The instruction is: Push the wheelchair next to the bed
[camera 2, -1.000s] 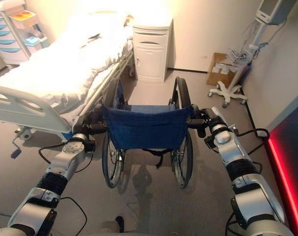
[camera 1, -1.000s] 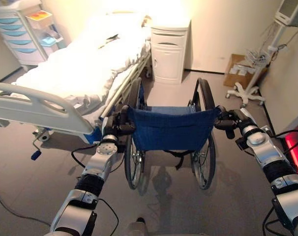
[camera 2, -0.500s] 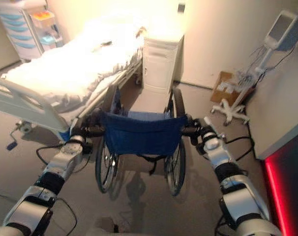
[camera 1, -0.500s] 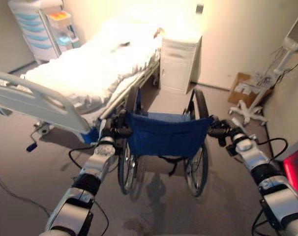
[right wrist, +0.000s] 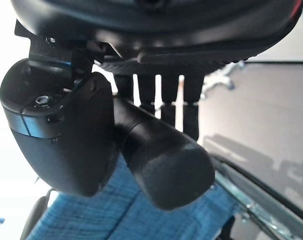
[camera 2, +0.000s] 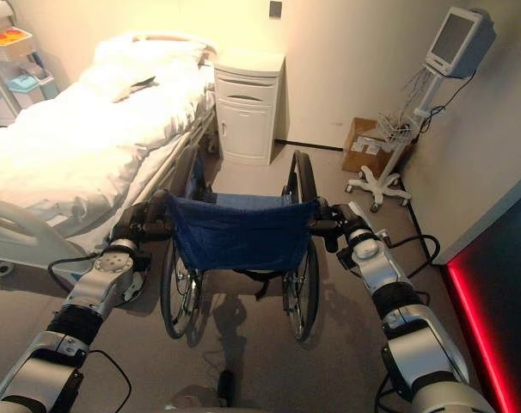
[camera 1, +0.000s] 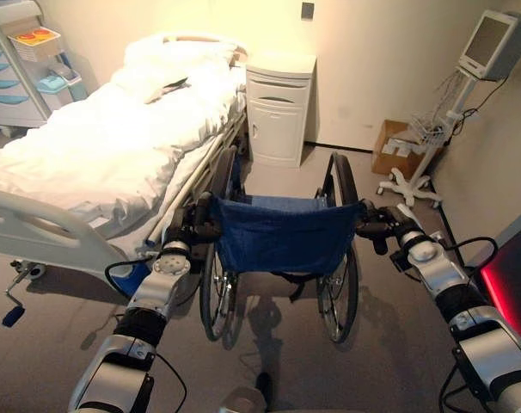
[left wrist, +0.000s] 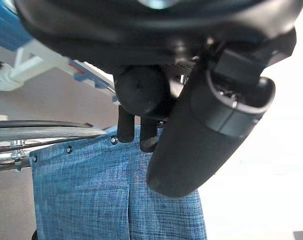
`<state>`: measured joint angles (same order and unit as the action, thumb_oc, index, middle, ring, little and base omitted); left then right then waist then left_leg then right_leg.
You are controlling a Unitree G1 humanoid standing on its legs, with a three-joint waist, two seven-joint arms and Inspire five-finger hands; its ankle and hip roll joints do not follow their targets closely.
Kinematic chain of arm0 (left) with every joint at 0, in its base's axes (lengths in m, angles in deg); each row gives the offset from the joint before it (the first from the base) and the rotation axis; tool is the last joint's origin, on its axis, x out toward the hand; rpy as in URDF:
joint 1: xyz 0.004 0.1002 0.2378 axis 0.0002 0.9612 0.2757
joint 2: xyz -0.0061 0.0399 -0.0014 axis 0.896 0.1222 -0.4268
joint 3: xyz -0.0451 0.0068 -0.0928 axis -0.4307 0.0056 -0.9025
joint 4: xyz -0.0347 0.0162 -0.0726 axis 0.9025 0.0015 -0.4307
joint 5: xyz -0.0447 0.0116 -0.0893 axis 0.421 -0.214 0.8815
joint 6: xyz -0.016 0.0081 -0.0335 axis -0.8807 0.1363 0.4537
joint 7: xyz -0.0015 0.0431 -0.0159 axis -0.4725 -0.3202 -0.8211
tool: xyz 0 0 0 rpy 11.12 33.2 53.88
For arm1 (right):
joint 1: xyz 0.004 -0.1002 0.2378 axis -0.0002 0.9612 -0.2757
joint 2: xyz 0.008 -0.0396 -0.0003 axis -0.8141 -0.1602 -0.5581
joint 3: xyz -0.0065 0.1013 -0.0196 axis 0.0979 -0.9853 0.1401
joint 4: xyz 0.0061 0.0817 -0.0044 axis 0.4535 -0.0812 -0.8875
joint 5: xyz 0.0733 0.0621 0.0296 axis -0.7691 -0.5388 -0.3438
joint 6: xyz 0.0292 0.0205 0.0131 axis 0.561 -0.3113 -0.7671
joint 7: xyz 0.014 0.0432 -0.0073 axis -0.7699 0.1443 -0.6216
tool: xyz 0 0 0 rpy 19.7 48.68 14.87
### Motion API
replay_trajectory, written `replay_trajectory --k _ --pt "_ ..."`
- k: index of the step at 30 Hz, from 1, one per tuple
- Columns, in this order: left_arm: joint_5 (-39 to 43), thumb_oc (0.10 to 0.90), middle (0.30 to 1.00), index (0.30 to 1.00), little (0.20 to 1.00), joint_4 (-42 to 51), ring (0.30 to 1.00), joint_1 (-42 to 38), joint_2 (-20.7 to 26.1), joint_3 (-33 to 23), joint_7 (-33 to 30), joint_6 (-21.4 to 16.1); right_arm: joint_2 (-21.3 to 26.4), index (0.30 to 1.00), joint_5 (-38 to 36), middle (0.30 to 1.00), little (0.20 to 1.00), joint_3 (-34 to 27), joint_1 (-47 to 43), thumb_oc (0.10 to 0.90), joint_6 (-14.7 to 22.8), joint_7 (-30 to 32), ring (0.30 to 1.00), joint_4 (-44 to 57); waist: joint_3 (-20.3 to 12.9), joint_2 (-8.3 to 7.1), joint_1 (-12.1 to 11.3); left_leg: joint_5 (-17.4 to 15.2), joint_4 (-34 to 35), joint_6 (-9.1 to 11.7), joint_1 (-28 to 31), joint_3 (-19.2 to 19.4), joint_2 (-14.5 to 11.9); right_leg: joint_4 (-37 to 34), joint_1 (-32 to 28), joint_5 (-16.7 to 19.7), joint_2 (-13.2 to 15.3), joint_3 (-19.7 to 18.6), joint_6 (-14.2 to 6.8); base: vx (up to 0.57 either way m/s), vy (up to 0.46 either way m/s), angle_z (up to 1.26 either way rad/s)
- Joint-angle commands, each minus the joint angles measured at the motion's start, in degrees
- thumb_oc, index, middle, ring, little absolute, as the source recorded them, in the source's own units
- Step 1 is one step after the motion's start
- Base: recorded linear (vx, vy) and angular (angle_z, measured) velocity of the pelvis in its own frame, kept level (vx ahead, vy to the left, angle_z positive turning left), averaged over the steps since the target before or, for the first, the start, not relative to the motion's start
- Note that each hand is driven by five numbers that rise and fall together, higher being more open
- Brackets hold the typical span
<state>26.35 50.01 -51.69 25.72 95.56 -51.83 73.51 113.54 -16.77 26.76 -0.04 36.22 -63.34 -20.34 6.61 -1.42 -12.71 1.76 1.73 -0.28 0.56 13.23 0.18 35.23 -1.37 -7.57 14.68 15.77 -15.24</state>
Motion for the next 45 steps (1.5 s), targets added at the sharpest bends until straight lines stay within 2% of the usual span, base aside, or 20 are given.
replay_trajectory --k 1,2,4,6,9,12,15,20,23,26,27,29,31,32,33,37,39,41,42,45 --pt "-4.2 0.400 0.300 0.300 0.300 -4.2 0.300 1.4 -1.7 6.2 4.6 2.1 3.1 0.300 4.2 0.300 0.300 6.9 0.8 0.400 4.7 -4.7 0.300 5.2 1.7 0.23 2.9 -2.8 -4.9 -1.7 -0.5 -2.1 1.3 -9.4 1.8 9.3 -2.8 4.4 4.5 0.33 -0.324 -0.25" --pt "-5.1 0.400 0.300 0.300 0.300 -4.6 0.300 0.7 -1.2 6.4 5.0 1.9 2.7 0.300 3.8 0.300 0.300 7.0 0.7 0.400 4.7 -4.2 0.300 4.6 2.9 0.01 4.1 -5.1 -5.7 -1.7 1.7 -2.7 1.6 -16.2 5.5 15.0 0.3 3.6 4.4 0.28 -0.242 -0.12" --pt "-5.9 0.400 0.300 0.300 0.300 -4.6 0.300 -0.1 -0.7 6.4 5.4 2.2 2.4 0.300 3.5 0.300 0.300 7.2 0.8 0.400 4.3 -3.6 0.300 4.4 3.6 -0.56 5.2 -7.5 -6.5 -1.5 2.9 -3.8 2.1 -24.7 7.6 18.5 2.3 1.9 3.4 0.38 -0.301 0.31" --pt "-6.1 0.400 0.300 0.300 0.300 -4.9 0.300 -0.9 -0.5 6.0 5.5 2.1 2.4 0.300 3.9 0.300 0.300 7.0 1.2 0.400 3.6 -3.1 0.300 5.4 3.8 -0.72 6.2 -9.2 -7.3 -1.3 3.4 -4.7 2.0 -31.1 8.6 19.1 2.5 0.9 3.0 0.33 -0.226 0.58" --pt "-5.9 0.400 0.300 0.300 0.300 -5.6 0.300 -1.6 -0.6 5.7 4.7 1.2 3.6 0.300 4.7 0.300 0.300 7.3 2.4 0.400 2.0 -2.7 0.300 9.8 3.5 -1.43 7.4 -10.8 -10.5 -0.9 2.1 -5.1 2.1 -32.3 7.9 17.4 1.1 0.7 3.1 0.28 -0.201 0.65" --pt "-3.7 0.400 0.300 0.300 0.300 -5.1 0.300 -2.2 -1.4 5.6 3.8 2.6 4.7 0.300 4.7 0.300 0.300 6.7 3.2 0.400 1.7 -3.5 0.300 10.7 2.6 -2.39 8.6 -12.1 -14.5 -1.1 0.8 -5.9 2.0 -26.1 8.4 14.2 -1.3 -1.8 3.5 0.33 -0.191 0.86" --pt "-3.9 0.400 0.300 0.300 0.300 -4.9 0.300 -1.7 -2.7 6.0 2.5 3.8 7.3 0.300 4.0 0.300 0.300 6.8 2.6 0.400 1.7 -5.0 0.300 10.5 2.5 -2.74 9.0 -12.5 -16.8 0.9 2.0 -3.9 -1.0 -25.9 5.8 9.5 -2.9 1.8 6.0 0.37 -0.194 0.38" --pt "-4.0 0.400 0.300 0.300 0.300 -6.7 0.300 -2.6 -4.8 7.2 1.2 3.8 8.2 0.300 3.1 0.300 0.300 7.1 0.1 0.400 2.2 -5.9 0.300 7.3 1.8 -3.21 10.0 -9.4 -20.5 3.3 3.0 -5.1 -2.9 -26.9 3.7 7.1 -5.5 2.2 8.8 0.28 -0.189 0.21" --pt "-2.6 0.400 0.300 0.300 0.300 -7.7 0.300 -3.3 -4.7 7.4 0.7 2.7 8.8 0.300 2.8 0.300 0.300 7.9 -0.9 0.400 2.1 -6.2 0.300 6.8 1.2 -3.48 10.7 -5.4 -27.6 4.7 2.9 -5.2 -3.7 -27.1 3.4 5.6 -7.1 2.9 11.5 0.20 -0.172 0.21" --pt "-1.5 0.400 0.300 0.300 0.300 -7.6 0.300 -3.4 -4.8 7.3 0.7 2.1 9.0 0.300 3.0 0.300 0.300 7.7 -0.5 0.400 3.6 -6.1 0.300 5.0 1.8 -3.64 10.0 -2.2 -36.9 5.1 -2.5 -4.1 -3.7 -27.4 1.0 4.1 -8.2 4.4 13.4 0.23 -0.191 0.27" --pt "-1.8 0.400 0.300 0.300 0.300 -7.8 0.300 -3.3 -5.1 7.4 1.2 2.0 8.7 0.300 2.7 0.300 0.300 7.6 -0.5 0.400 3.8 -6.1 0.300 3.8 2.8 -3.64 9.5 -1.3 -38.2 5.3 -5.6 -2.9 -5.0 -27.9 -1.3 3.6 -8.8 4.5 13.6 0.30 -0.154 0.08" --pt "-2.0 0.400 0.300 0.300 0.300 -7.8 0.300 -2.9 -5.3 7.5 1.4 1.7 8.0 0.300 2.9 0.300 0.300 7.4 -0.1 0.400 3.8 -6.0 0.300 2.8 3.8 -3.37 8.7 -1.1 -36.3 5.1 -7.5 -2.5 -4.9 -28.2 -3.6 3.1 -9.4 3.9 13.3 0.35 -0.087 -0.01" --pt "-1.7 0.400 0.300 0.300 0.300 -7.5 0.300 -2.0 -5.7 7.4 0.4 1.6 5.8 0.300 3.0 0.300 0.300 7.9 -0.2 0.400 2.8 -5.1 0.300 2.0 4.8 -2.31 7.4 0.5 -28.5 5.7 -8.9 -1.5 -5.4 -29.1 -7.3 1.7 -11.2 2.9 12.5 0.43 -0.001 0.18" --pt "-1.6 0.400 0.300 0.300 0.300 -7.3 0.300 -1.7 -5.9 7.3 0.1 1.4 5.0 0.300 3.4 0.300 0.300 8.0 0.1 0.400 2.2 -4.6 0.300 2.3 4.9 -1.71 7.1 2.8 -24.1 6.1 -9.7 -1.0 -6.0 -29.4 -8.1 1.5 -11.8 2.8 12.5 0.43 0.080 0.29" --pt "-1.6 0.400 0.300 0.300 0.300 -7.1 0.300 -1.2 -6.1 7.4 -0.2 1.3 3.9 0.300 3.9 0.300 0.300 8.2 1.0 0.400 1.6 -3.6 0.300 2.8 5.1 -0.55 6.3 8.2 -15.0 6.5 -10.9 -0.8 -7.2 -29.7 -9.1 1.7 -12.7 2.6 12.5 0.39 0.098 0.24" --pt "-2.2 0.400 0.300 0.300 0.300 -6.9 0.300 1.0 -5.3 6.3 0.1 0.8 3.8 0.300 4.1 0.300 0.300 8.0 3.5 0.400 2.5 -4.0 0.300 3.8 4.6 0.71 4.8 13.5 -2.1 7.7 -11.5 -2.8 -9.8 -29.2 -11.5 0.2 -12.9 1.5 11.6 0.45 0.169 -0.06" --pt "-2.0 0.400 0.300 0.300 0.300 -6.0 0.300 2.2 -4.1 4.8 0.8 0.5 4.9 0.300 4.7 0.300 0.300 7.9 4.1 0.400 3.0 -5.4 0.300 4.8 4.2 1.16 5.0 12.7 -3.5 7.3 -10.5 -1.2 -10.4 -27.5 -11.7 -1.5 -12.6 1.8 11.6 0.47 0.240 -0.62" --pt "-1.8 0.400 0.300 0.300 0.300 -6.2 0.300 2.4 -3.5 4.2 1.6 0.3 4.9 0.300 4.2 0.300 0.300 7.8 4.4 0.400 3.2 -5.2 0.300 4.4 3.8 0.85 5.3 9.5 -3.3 6.9 -9.0 0.2 -9.3 -25.4 -12.7 -3.7 -11.5 2.4 11.1 0.45 0.235 -0.81" --pt "-1.5 0.400 0.300 0.300 0.300 -6.5 0.300 2.6 -3.2 4.1 1.9 0.5 4.3 0.300 4.2 0.300 0.300 6.7 4.9 0.400 3.4 -6.2 0.300 3.5 2.9 0.76 4.9 6.2 -6.4 5.0 -9.5 0.4 -7.9 -24.5 -13.3 -4.2 -11.2 2.4 10.6 0.34 0.214 -0.54" --pt "-2.9 0.400 0.300 0.300 0.300 -6.0 0.300 3.0 -2.5 3.6 3.5 0.5 4.6 0.300 4.2 0.300 0.300 6.0 6.2 0.400 2.0 -5.9 0.300 5.2 2.2 -0.23 4.8 1.6 -8.4 2.6 -8.3 -0.1 -5.3 -21.0 -12.3 -2.6 -8.6 2.2 8.3 0.36 0.252 -0.64"
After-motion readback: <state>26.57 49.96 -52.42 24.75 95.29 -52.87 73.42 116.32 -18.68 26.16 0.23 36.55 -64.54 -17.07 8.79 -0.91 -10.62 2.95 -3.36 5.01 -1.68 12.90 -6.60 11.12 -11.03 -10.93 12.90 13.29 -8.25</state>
